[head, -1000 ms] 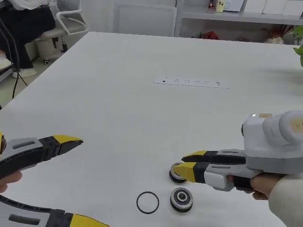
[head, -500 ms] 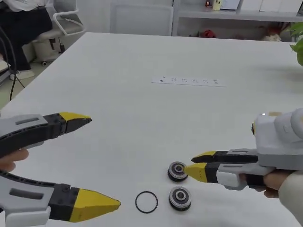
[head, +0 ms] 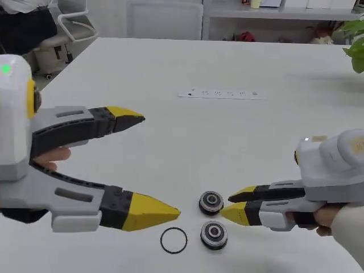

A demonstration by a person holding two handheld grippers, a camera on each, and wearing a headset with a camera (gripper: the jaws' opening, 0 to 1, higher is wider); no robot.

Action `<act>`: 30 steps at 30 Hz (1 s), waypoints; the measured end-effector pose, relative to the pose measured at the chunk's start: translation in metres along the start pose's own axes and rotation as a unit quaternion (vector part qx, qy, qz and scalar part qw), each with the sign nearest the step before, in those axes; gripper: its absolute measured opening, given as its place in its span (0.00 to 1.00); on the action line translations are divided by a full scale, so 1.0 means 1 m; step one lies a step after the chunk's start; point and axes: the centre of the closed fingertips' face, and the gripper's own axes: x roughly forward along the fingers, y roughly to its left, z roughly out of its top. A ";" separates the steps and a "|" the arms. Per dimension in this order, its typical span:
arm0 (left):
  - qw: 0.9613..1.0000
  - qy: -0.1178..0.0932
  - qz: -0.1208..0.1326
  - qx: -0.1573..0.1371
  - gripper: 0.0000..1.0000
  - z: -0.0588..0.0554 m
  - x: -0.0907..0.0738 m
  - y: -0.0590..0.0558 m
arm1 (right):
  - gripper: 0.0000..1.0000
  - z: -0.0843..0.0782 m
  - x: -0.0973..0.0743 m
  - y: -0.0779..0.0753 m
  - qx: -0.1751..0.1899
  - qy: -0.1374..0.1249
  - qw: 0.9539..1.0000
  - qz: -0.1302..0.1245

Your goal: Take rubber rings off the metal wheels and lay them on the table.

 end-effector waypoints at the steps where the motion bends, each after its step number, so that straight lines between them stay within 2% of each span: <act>1: 1.000 0.004 -0.005 0.003 0.85 -0.001 0.004 -0.001 | 0.22 -0.002 0.000 0.000 0.000 0.003 1.000 0.002; 5: 0.999 0.009 -0.033 0.012 0.85 -0.001 0.021 -0.008 | 0.23 -0.004 0.001 0.002 -0.004 0.009 1.000 0.009; 8: 0.999 0.007 -0.046 0.025 0.84 0.006 0.038 -0.015 | 0.22 -0.007 0.001 0.003 -0.007 0.014 1.000 0.012; 11: 0.998 0.006 -0.059 0.033 0.83 0.010 0.047 -0.019 | 0.22 -0.009 0.001 0.002 -0.006 0.017 1.000 0.014; 15: 0.997 0.006 -0.064 0.049 0.81 0.008 0.060 -0.013 | 0.22 -0.011 0.001 0.003 -0.006 0.021 1.000 0.013; 18: 0.996 0.015 -0.062 0.065 0.79 -0.002 0.068 -0.009 | 0.22 -0.013 0.002 0.004 -0.006 0.024 1.000 0.014; 20: 0.996 0.015 -0.064 0.065 0.76 -0.009 0.074 -0.009 | 0.22 -0.015 0.002 0.005 -0.006 0.027 1.000 0.016; 26: 0.997 0.010 -0.070 0.031 0.69 -0.036 0.085 -0.014 | 0.23 -0.020 0.004 0.009 -0.009 0.036 0.999 0.024; 30: 0.997 0.022 -0.064 0.021 0.64 -0.055 0.085 -0.014 | 0.23 -0.025 0.006 0.011 -0.015 0.045 0.998 0.031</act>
